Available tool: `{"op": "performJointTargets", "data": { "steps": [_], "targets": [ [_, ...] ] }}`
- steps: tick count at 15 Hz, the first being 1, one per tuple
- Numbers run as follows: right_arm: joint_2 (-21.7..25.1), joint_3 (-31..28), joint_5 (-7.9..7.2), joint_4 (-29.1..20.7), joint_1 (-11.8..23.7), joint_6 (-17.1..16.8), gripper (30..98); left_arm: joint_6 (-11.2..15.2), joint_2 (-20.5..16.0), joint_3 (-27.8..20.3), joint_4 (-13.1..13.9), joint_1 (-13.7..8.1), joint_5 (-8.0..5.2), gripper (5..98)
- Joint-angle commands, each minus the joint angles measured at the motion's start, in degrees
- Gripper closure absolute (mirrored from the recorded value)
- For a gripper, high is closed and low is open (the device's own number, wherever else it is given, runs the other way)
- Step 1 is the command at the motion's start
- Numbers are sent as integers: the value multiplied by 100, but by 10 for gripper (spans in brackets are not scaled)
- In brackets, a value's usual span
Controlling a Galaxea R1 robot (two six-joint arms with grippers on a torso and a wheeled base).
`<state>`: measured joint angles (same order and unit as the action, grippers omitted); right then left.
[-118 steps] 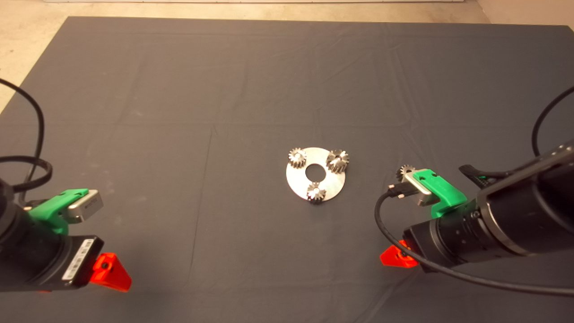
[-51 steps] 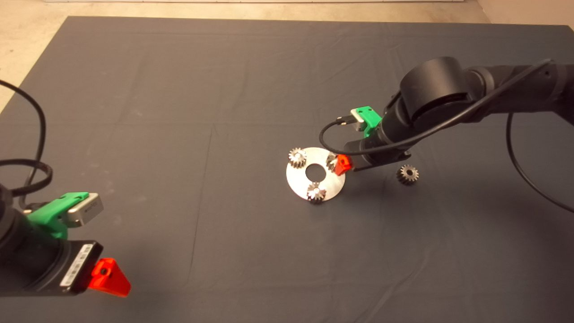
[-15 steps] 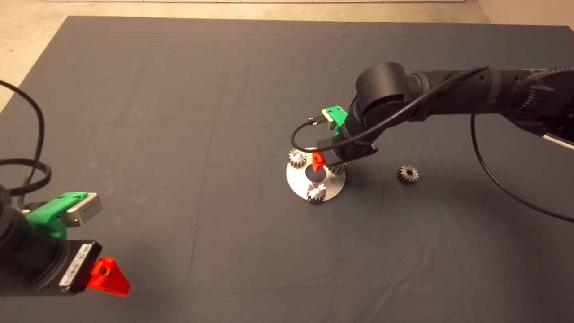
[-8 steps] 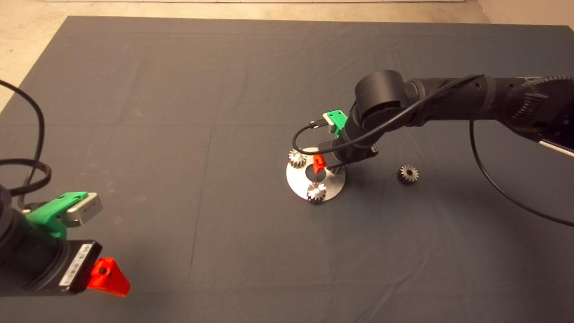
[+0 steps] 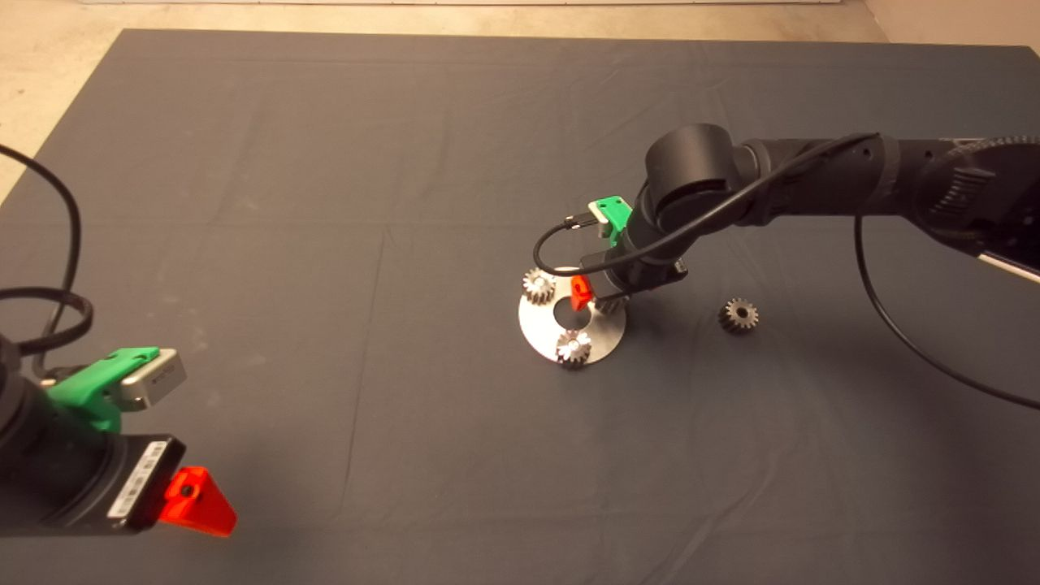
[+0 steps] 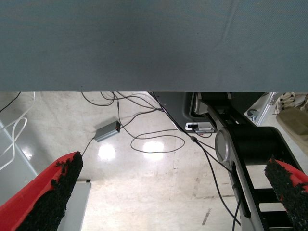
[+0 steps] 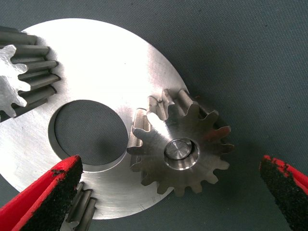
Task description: Remove an incorrectly installed larger gear and replace it with the correct smaller gear
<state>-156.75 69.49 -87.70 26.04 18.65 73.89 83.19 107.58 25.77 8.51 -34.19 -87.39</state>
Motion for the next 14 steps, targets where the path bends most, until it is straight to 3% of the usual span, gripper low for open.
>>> {"op": "performJointTargets", "data": {
  "steps": [1, 14],
  "targets": [
    [127, -7, -626, 182, 227, -12, 308, -13, -30, -30, -34, -85, -761, 54],
    [92, 2, -613, 191, 201, -27, 308, -13, -30, -65, -34, -79, -761, 54]
  ]
}}
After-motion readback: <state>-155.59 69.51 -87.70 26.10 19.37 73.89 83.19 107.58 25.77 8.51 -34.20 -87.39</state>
